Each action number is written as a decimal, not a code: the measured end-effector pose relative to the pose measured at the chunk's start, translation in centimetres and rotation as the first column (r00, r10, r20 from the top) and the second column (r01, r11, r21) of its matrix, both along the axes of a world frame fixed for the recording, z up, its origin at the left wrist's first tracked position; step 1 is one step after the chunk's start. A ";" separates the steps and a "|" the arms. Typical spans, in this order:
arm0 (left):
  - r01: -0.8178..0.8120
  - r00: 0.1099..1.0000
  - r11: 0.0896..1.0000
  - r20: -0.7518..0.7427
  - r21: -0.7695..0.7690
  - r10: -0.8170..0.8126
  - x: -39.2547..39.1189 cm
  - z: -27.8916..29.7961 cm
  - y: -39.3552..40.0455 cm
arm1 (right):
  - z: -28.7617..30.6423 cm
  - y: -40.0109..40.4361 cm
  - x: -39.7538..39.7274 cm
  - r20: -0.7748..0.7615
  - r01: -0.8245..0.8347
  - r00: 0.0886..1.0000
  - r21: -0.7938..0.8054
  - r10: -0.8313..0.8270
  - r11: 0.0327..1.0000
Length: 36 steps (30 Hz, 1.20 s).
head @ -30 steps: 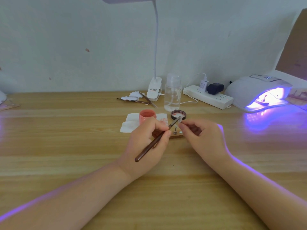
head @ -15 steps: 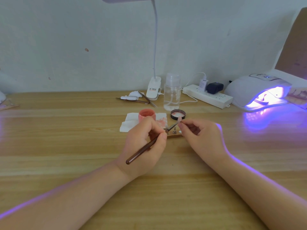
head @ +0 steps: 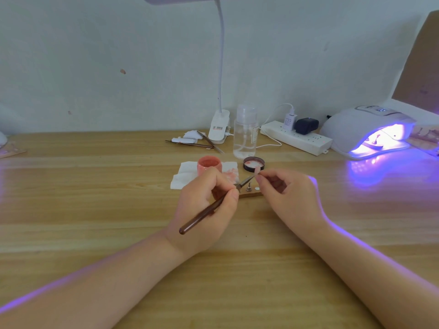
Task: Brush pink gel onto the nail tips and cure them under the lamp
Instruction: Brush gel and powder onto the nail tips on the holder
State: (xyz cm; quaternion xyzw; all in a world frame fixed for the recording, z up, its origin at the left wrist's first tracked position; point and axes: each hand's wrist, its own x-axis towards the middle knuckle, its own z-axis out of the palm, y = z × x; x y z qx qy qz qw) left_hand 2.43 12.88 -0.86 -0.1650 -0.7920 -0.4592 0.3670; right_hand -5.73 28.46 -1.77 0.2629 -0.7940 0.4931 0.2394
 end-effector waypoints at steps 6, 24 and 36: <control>0.007 0.992 0.988 0.126 0.154 -0.027 -0.3 -0.1 0.2 | 0.1 0.0 0.2 0.014 -0.029 0.999 0.016 0.029 0.999; 0.020 0.992 0.996 0.120 0.088 -0.030 -0.4 -0.2 0.2 | 0.2 -0.1 0.2 -0.028 -0.017 0.999 0.017 0.018 1.000; -0.018 0.992 0.998 0.127 0.064 0.010 -0.1 0.2 0.5 | 0.2 -0.2 0.2 -0.059 -0.005 0.998 0.051 0.008 0.999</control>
